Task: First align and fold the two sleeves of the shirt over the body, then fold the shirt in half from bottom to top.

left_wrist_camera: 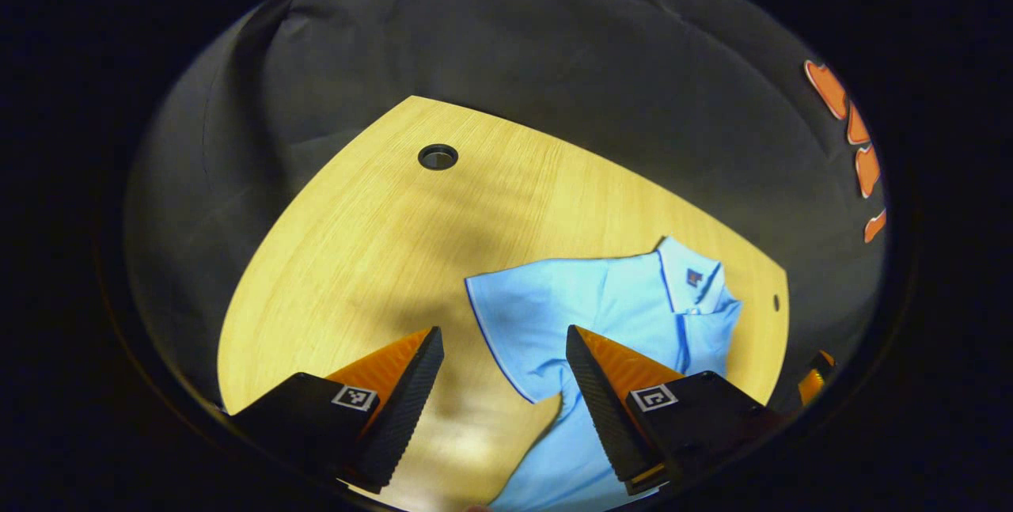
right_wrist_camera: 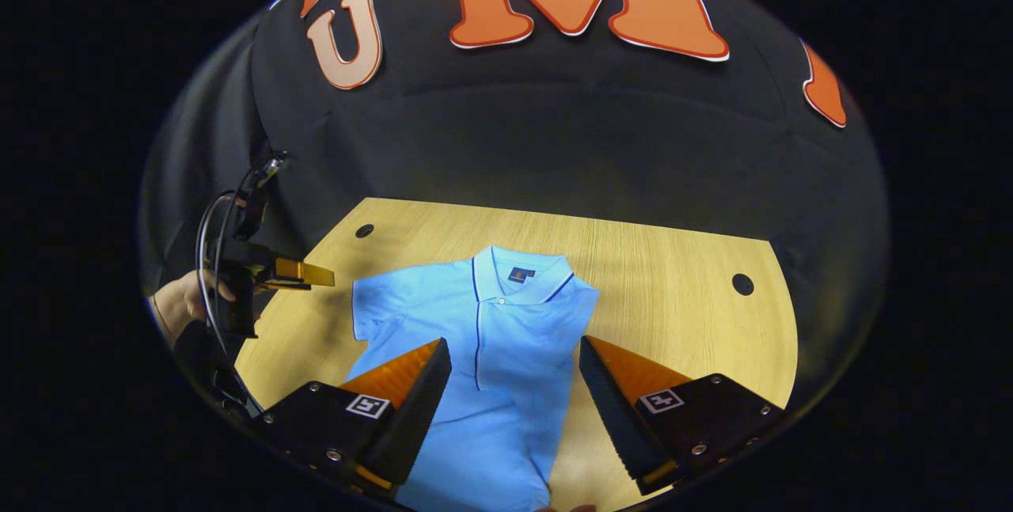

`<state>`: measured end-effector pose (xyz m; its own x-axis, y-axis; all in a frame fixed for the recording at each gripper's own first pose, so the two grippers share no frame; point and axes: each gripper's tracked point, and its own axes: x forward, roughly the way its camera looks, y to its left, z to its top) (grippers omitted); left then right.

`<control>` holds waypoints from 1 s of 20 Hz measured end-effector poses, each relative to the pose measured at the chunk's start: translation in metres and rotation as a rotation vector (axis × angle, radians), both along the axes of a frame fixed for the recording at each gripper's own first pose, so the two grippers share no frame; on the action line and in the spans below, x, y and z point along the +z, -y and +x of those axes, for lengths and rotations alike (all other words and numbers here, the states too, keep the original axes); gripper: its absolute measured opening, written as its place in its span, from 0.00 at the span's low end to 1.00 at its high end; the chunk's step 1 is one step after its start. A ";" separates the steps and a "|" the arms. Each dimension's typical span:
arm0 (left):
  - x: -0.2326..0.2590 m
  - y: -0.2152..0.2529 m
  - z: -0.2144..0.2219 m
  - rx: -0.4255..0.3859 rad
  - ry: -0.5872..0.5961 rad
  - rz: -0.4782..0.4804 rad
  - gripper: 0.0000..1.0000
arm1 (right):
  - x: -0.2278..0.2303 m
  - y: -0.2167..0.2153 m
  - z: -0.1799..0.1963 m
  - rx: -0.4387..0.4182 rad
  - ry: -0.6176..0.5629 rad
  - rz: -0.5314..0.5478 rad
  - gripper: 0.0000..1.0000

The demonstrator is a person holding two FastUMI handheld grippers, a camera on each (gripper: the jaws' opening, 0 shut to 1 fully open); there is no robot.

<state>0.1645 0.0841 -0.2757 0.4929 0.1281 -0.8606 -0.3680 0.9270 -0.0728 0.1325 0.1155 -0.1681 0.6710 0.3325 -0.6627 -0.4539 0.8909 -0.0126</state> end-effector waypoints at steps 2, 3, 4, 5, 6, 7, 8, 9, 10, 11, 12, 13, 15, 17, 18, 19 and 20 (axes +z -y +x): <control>-0.016 -0.003 0.000 0.030 -0.057 -0.009 1.00 | 0.003 0.010 -0.005 -0.001 -0.007 0.013 0.98; -0.024 -0.003 -0.001 0.040 -0.081 -0.014 1.00 | 0.004 0.014 -0.008 -0.003 -0.015 0.019 0.98; -0.033 -0.004 -0.003 0.042 -0.113 -0.019 1.00 | 0.004 0.019 -0.011 -0.005 -0.021 0.024 0.98; -0.041 -0.007 -0.005 0.046 -0.140 -0.014 1.00 | 0.004 0.024 -0.012 -0.009 -0.023 0.025 0.98; -0.047 -0.010 -0.005 0.052 -0.162 -0.008 1.00 | 0.004 0.029 -0.013 -0.014 -0.028 0.026 0.98; -0.053 -0.009 -0.005 0.063 -0.173 -0.016 1.00 | 0.002 0.034 -0.014 -0.021 -0.035 0.028 0.98; -0.056 -0.007 -0.005 0.070 -0.186 -0.024 1.00 | 0.001 0.039 -0.014 -0.028 -0.043 0.028 0.98; -0.062 -0.007 -0.006 0.077 -0.198 -0.024 1.00 | 0.001 0.044 -0.014 -0.037 -0.047 0.025 0.98; -0.067 -0.007 -0.006 0.086 -0.210 -0.021 0.99 | 0.000 0.048 -0.013 -0.043 -0.049 0.023 0.98; -0.070 -0.008 -0.005 0.091 -0.217 -0.019 1.00 | -0.001 0.051 -0.012 -0.049 -0.053 0.022 0.98; -0.072 -0.007 -0.006 0.091 -0.223 -0.016 1.00 | -0.002 0.055 -0.013 -0.055 -0.057 0.024 0.98; -0.074 -0.006 -0.005 0.089 -0.233 -0.018 1.00 | -0.004 0.057 -0.011 -0.062 -0.059 0.024 0.98; -0.079 -0.004 -0.006 0.096 -0.249 -0.014 1.00 | -0.005 0.063 -0.011 -0.069 -0.064 0.022 0.98; -0.080 -0.007 -0.004 0.093 -0.253 0.007 1.00 | -0.007 0.065 -0.011 -0.074 -0.070 0.022 0.98; -0.080 -0.009 -0.006 0.094 -0.265 0.021 0.99 | -0.008 0.065 -0.012 -0.076 -0.074 0.025 0.99; -0.080 -0.011 -0.009 0.096 -0.281 0.034 0.98 | -0.009 0.065 -0.013 -0.077 -0.079 0.028 0.99; -0.081 -0.009 -0.005 0.097 -0.280 0.044 0.95 | -0.009 0.065 -0.014 -0.078 -0.081 0.029 0.99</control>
<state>0.1590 0.0933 -0.3566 0.2203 0.2033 -0.9540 -0.4551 0.8865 0.0838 0.1190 0.0507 -0.1773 0.6402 0.3017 -0.7064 -0.3820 0.9229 0.0479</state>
